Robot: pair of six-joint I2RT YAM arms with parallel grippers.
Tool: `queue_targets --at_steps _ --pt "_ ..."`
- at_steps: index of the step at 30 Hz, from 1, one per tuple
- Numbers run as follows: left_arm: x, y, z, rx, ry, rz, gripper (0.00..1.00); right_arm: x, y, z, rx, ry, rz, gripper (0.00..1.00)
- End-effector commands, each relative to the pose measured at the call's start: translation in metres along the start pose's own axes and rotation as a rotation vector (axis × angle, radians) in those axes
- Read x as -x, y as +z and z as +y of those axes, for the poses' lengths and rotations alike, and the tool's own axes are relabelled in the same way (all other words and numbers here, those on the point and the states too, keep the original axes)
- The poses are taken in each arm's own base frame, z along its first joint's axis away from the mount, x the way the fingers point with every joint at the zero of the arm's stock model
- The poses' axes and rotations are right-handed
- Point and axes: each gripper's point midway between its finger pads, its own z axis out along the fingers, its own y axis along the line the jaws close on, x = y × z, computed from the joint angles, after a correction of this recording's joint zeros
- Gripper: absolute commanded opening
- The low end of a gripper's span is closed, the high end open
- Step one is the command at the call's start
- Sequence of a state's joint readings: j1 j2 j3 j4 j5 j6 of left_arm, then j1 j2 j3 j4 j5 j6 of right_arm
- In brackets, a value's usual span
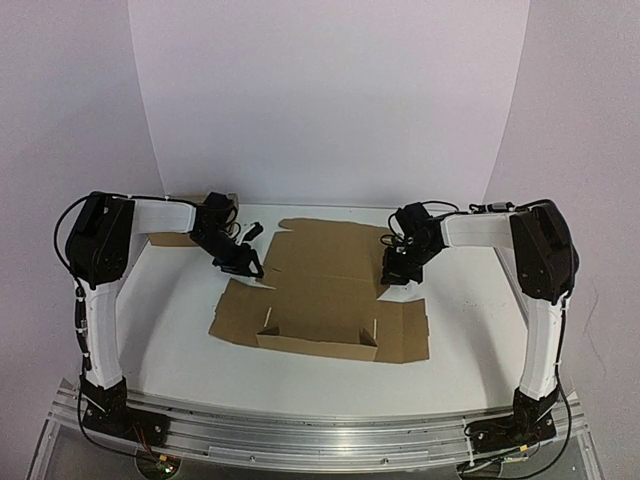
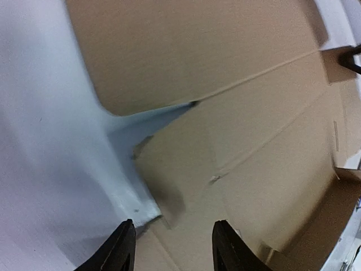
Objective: Fold the paper box
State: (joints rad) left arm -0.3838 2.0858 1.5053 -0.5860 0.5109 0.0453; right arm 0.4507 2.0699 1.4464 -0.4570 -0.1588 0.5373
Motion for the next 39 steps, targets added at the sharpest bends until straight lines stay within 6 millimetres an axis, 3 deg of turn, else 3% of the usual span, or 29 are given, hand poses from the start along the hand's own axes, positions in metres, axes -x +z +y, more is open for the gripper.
queue_targets --at_steps 1,3,8,10,15,18,24,30,35,39 --pt "0.016 -0.002 0.03 0.13 -0.038 -0.03 0.39 -0.003 -0.019 0.006 0.005 -0.048 0.005 0.02" --pt "0.03 -0.008 0.036 0.146 -0.028 -0.072 0.34 -0.003 -0.021 0.006 0.008 -0.053 0.005 0.02" --pt "0.05 -0.021 0.045 0.153 -0.023 -0.14 0.32 -0.007 -0.022 0.005 0.01 -0.052 0.012 0.01" --pt "0.046 -0.02 0.048 0.165 -0.021 -0.135 0.32 -0.008 -0.023 0.005 0.01 -0.053 0.013 0.02" --pt "0.008 0.004 0.063 0.212 -0.022 -0.013 0.27 -0.008 -0.024 0.008 0.021 -0.051 0.015 0.01" --pt "-0.003 0.012 0.043 0.151 0.008 0.014 0.26 -0.007 -0.027 0.009 0.023 -0.05 0.008 0.01" --pt "-0.008 0.023 -0.019 0.026 0.127 0.03 0.24 -0.007 -0.026 0.013 0.024 -0.046 0.007 0.01" --pt "0.003 0.023 -0.051 -0.032 0.208 -0.007 0.23 -0.009 -0.023 0.022 0.029 -0.058 0.009 0.01" --pt "0.003 0.034 -0.056 -0.041 0.241 0.006 0.21 -0.01 -0.022 0.03 0.034 -0.078 0.007 0.02" --pt "0.005 0.048 -0.048 -0.017 0.259 0.02 0.21 -0.011 -0.02 0.035 0.045 -0.101 0.013 0.02"
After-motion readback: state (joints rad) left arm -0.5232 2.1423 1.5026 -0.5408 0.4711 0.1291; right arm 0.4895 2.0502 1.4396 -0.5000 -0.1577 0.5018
